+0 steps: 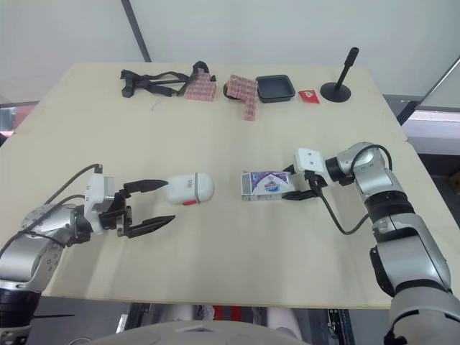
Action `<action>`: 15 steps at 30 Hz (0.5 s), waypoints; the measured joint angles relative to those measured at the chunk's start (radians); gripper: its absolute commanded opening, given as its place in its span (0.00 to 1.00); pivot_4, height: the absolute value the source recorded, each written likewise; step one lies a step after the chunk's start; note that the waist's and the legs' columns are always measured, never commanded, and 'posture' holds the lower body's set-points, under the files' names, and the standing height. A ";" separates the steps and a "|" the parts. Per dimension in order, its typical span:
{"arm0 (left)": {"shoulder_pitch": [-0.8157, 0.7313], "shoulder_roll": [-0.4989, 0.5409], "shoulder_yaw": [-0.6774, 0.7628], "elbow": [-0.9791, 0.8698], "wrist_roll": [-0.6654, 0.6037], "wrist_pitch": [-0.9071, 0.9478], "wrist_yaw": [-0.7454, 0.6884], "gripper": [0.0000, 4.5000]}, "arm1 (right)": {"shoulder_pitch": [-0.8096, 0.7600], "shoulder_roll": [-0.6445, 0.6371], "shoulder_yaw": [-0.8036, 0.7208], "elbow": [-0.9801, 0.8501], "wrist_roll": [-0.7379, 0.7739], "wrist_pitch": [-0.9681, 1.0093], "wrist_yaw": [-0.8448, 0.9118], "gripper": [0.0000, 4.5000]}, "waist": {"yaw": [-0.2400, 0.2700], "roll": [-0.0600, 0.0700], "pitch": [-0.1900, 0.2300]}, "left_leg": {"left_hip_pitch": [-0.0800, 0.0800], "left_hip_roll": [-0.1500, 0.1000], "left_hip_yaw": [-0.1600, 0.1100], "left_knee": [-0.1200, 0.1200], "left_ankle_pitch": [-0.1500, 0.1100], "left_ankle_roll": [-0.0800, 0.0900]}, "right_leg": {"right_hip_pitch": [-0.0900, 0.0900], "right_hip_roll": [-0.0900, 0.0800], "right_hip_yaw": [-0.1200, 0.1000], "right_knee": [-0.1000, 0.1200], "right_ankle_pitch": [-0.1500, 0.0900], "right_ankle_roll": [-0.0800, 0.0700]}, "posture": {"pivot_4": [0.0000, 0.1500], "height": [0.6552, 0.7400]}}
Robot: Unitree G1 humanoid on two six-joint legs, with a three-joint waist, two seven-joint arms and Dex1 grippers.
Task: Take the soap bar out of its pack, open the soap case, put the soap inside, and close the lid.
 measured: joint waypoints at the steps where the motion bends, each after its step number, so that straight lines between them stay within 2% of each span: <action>1: 0.001 0.000 0.000 0.000 0.000 0.001 0.000 1.00 | 0.000 0.000 -0.004 -0.003 0.003 0.000 -0.002 0.45 | 0.000 0.000 0.000 | 0.000 0.000 0.000 0.000 0.000 0.000 | 0.000 0.000 0.000 0.000 0.000 0.000 | 1.00 1.00; 15: 0.012 0.004 0.000 0.000 0.000 0.001 0.000 1.00 | 0.006 -0.011 -0.005 -0.049 0.001 0.046 0.003 0.45 | 0.001 -0.001 -0.001 | 0.000 0.000 0.000 0.001 0.000 0.000 | 0.000 0.000 0.000 0.001 0.000 0.000 | 1.00 1.00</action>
